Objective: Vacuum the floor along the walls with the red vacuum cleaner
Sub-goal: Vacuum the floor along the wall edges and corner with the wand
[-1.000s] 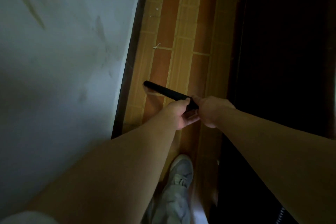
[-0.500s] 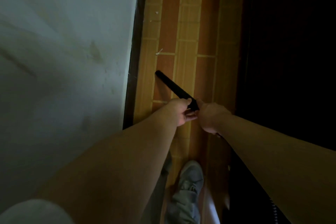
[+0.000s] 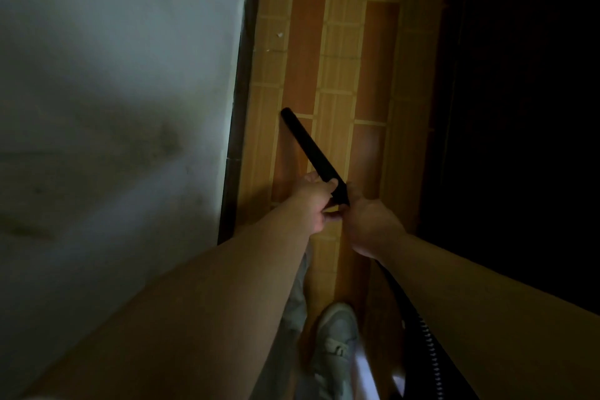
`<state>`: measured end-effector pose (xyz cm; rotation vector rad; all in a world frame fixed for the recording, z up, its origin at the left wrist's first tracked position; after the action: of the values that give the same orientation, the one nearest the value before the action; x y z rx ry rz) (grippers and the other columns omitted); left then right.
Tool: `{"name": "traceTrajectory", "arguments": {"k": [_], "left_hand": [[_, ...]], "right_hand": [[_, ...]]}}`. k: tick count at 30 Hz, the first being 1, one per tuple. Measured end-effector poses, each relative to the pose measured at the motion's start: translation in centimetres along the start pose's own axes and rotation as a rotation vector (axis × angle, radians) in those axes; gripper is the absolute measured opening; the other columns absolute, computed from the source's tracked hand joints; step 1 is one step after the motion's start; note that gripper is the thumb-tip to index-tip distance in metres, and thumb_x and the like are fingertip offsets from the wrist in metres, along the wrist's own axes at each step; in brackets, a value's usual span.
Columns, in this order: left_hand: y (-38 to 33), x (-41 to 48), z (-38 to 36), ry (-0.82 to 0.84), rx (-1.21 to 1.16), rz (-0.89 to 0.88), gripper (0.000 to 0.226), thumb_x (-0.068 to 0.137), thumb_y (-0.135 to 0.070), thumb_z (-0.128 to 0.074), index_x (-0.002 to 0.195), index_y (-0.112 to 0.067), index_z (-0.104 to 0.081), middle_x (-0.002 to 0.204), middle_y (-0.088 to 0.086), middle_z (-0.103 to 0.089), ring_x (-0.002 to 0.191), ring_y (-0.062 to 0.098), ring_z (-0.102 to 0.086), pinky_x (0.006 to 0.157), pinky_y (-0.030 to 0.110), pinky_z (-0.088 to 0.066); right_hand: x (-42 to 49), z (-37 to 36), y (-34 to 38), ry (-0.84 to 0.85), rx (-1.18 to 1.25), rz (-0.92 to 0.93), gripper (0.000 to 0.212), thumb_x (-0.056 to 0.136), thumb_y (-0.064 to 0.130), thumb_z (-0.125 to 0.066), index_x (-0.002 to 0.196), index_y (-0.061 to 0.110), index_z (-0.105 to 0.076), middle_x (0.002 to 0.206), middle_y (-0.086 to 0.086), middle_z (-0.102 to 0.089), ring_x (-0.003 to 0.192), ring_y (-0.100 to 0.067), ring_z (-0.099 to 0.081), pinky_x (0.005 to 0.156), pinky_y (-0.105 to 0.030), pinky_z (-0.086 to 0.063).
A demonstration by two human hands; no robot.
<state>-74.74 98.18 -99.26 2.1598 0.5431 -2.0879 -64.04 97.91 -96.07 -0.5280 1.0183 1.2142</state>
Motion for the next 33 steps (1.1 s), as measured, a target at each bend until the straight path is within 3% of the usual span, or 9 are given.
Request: {"name": "traceTrajectory", "arguments": {"k": [3, 6, 11, 24, 28, 31, 33], "left_hand": [[-0.7, 0.1, -0.2, -0.022, -0.040, -0.008, 0.046, 0.102, -0.010, -0.057, 0.144, -0.026, -0.047, 0.112, 0.007, -0.066, 0.095, 0.023, -0.066, 0.064, 0.042, -0.056], [-1.1, 0.4, -0.6, -0.041, -0.057, -0.006, 0.049, 0.102, -0.010, -0.057, 0.146, -0.026, -0.045, 0.123, 0.011, -0.067, 0.107, 0.028, -0.066, 0.068, 0.043, -0.058], [-3.0, 0.6, -1.0, -0.095, -0.045, -0.024, 0.044, 0.102, -0.011, -0.057, 0.144, -0.023, -0.047, 0.124, 0.011, -0.067, 0.111, 0.029, -0.066, 0.065, 0.043, -0.058], [-11.0, 3.1, -2.8, -0.143, 0.050, -0.080, 0.042, 0.104, -0.010, -0.052, 0.143, -0.023, -0.047, 0.135, 0.008, -0.059, 0.116, 0.026, -0.060, 0.061, 0.041, -0.052], [-12.9, 4.2, -3.2, -0.151, 0.050, -0.091, 0.041, 0.104, -0.009, -0.051, 0.143, -0.023, -0.048, 0.134, 0.008, -0.060, 0.117, 0.025, -0.060, 0.075, 0.045, -0.051], [-13.8, 4.6, -3.3, -0.159, 0.024, -0.107, 0.045, 0.104, -0.008, -0.050, 0.146, -0.025, -0.044, 0.131, 0.008, -0.061, 0.112, 0.025, -0.062, 0.064, 0.043, -0.053], [-14.4, 4.9, -3.3, -0.167, 0.021, -0.115, 0.049, 0.103, -0.009, -0.052, 0.148, -0.028, -0.042, 0.125, 0.008, -0.063, 0.111, 0.025, -0.064, 0.060, 0.042, -0.054]], "right_hand": [[1.1, 0.9, 0.4, 0.005, 0.020, 0.047, 0.069, 0.104, 0.020, -0.046, 0.160, 0.034, -0.008, 0.115, -0.012, -0.066, 0.091, -0.027, -0.067, 0.075, -0.040, -0.060], [2.0, 1.5, 0.1, 0.024, 0.044, 0.066, 0.065, 0.105, 0.027, -0.044, 0.159, 0.037, -0.010, 0.119, -0.013, -0.065, 0.095, -0.028, -0.067, 0.081, -0.041, -0.059], [3.5, 2.5, 0.7, 0.020, 0.022, 0.113, 0.066, 0.104, 0.026, -0.042, 0.159, 0.035, -0.005, 0.116, -0.013, -0.066, 0.090, -0.028, -0.068, 0.073, -0.041, -0.059], [9.4, 6.8, 3.6, -0.022, 0.079, 0.110, 0.073, 0.103, 0.021, -0.047, 0.158, 0.040, -0.003, 0.116, -0.011, -0.064, 0.095, -0.029, -0.067, 0.074, -0.042, -0.059], [11.2, 7.9, 4.4, -0.047, 0.079, 0.126, 0.073, 0.103, 0.020, -0.048, 0.158, 0.040, -0.004, 0.109, -0.010, -0.064, 0.090, -0.028, -0.066, 0.065, -0.036, -0.055], [12.0, 8.8, 4.9, -0.049, 0.074, 0.141, 0.072, 0.104, 0.019, -0.047, 0.159, 0.039, -0.004, 0.103, -0.008, -0.063, 0.080, -0.024, -0.065, 0.052, -0.031, -0.046], [12.4, 9.3, 5.1, -0.060, 0.081, 0.134, 0.073, 0.104, 0.019, -0.048, 0.159, 0.039, -0.004, 0.103, -0.008, -0.064, 0.080, -0.023, -0.065, 0.052, -0.031, -0.046]]}}
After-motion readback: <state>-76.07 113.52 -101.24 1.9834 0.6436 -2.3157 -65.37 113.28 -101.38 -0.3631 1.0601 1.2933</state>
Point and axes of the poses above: each hand's wrist, its own x-axis towards the middle knuckle, its own z-axis out of the back of the hand, y = z × x, the point moved 7 cm from there along x, towards the middle knuckle
